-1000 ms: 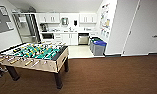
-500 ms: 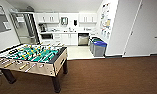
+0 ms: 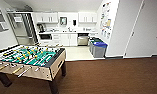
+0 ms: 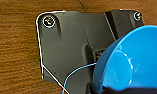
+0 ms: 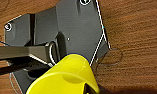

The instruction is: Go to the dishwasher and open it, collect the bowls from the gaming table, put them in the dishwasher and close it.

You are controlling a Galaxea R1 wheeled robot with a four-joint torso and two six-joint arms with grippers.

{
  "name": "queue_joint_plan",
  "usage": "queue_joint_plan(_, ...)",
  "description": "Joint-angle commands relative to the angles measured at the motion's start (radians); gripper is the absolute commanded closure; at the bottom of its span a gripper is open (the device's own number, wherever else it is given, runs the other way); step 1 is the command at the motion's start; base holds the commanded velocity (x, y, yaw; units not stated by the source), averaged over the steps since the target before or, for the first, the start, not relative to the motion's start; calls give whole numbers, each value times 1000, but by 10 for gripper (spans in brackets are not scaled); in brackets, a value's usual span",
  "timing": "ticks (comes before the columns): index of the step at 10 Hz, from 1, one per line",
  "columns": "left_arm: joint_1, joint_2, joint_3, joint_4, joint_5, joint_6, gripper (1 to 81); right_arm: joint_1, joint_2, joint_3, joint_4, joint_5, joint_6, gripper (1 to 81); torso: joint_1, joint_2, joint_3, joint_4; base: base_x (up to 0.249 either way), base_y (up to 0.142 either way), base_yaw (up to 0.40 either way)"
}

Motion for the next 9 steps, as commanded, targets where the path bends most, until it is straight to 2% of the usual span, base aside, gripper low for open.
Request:
queue_joint_plan(1, -30, -7, -1, 0, 42, 1, 811, 29, -24, 0, -9, -55, -2, 811, 0, 0, 0, 0, 179, 0, 0)
queue_joint_plan(9, -30, -10, -1, -3, 42, 1, 811, 29, -24, 9, -15, -57, -3, 811, 0, 0, 0, 0, 193, 0, 0)
